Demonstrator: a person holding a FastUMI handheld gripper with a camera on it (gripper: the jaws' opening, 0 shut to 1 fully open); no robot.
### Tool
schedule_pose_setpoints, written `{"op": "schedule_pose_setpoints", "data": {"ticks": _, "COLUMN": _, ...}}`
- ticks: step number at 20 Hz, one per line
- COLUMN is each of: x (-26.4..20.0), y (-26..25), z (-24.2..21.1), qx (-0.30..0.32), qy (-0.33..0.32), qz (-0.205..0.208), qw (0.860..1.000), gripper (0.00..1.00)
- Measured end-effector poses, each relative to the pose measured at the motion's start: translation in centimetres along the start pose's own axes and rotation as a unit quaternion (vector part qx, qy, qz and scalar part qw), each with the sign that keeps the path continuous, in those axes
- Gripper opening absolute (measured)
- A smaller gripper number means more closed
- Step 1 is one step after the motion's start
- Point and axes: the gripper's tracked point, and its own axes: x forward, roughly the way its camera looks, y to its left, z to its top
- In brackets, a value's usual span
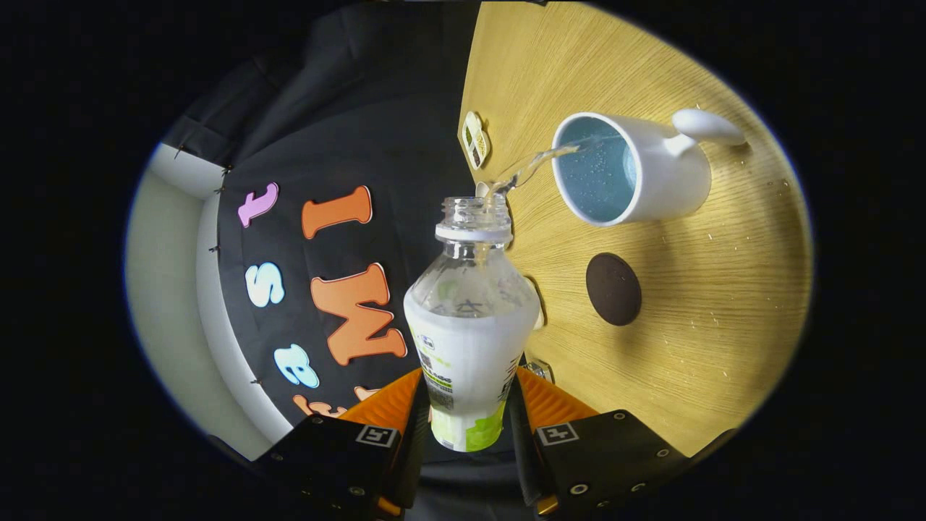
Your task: Take the bottle from table, then pour the juice into the cup, finally place the bottle on the coaster
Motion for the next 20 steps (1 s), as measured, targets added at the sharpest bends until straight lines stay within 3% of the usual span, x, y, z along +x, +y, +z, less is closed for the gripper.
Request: {"op": "schedule_pose_setpoints", "data": {"ticks": 20, "x": 0.70, "y": 0.91, "z": -0.69, "qx": 0.042, "qy": 0.010, "qz": 0.010, "qw": 0.999, "gripper": 0.55}}
